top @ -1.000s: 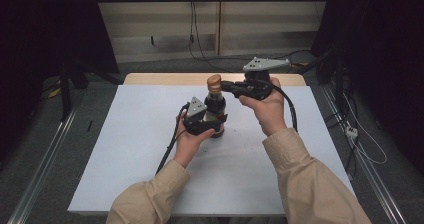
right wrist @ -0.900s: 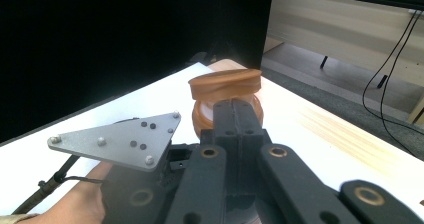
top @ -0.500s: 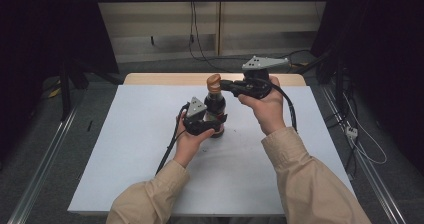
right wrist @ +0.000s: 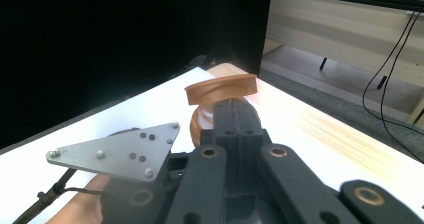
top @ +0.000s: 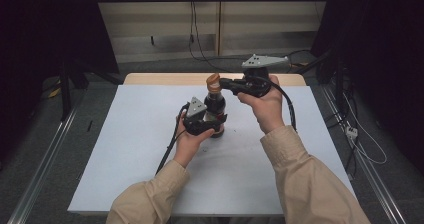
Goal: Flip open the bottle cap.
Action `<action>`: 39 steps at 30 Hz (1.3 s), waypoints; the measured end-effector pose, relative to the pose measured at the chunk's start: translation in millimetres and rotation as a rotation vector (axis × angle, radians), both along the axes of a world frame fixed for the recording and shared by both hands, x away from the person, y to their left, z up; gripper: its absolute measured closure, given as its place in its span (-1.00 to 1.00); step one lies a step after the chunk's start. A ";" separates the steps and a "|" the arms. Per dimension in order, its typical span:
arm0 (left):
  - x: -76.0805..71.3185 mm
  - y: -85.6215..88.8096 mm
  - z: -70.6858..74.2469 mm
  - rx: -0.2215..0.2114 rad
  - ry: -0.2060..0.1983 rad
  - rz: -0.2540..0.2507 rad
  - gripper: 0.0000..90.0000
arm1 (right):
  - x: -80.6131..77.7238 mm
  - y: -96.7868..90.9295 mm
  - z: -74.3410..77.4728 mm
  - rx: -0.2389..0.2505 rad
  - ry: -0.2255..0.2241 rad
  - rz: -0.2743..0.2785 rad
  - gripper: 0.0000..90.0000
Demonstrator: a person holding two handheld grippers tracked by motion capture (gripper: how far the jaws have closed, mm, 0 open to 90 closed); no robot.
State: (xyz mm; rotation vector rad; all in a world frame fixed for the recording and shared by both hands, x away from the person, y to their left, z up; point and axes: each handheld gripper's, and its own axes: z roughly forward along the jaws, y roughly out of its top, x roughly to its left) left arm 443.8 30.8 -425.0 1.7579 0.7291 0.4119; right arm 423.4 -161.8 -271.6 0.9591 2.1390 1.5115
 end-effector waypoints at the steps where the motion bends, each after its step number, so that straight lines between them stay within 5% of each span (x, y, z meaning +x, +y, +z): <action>1: 0.1 0.1 0.1 0.003 -0.002 -0.002 -0.34 | 0.2 0.1 0.1 -0.001 -0.003 0.001 1.00; 39: 0.0 0.7 -0.5 0.002 0.007 -0.017 -0.34 | 3.1 5.0 6.1 0.003 -0.006 -0.001 1.00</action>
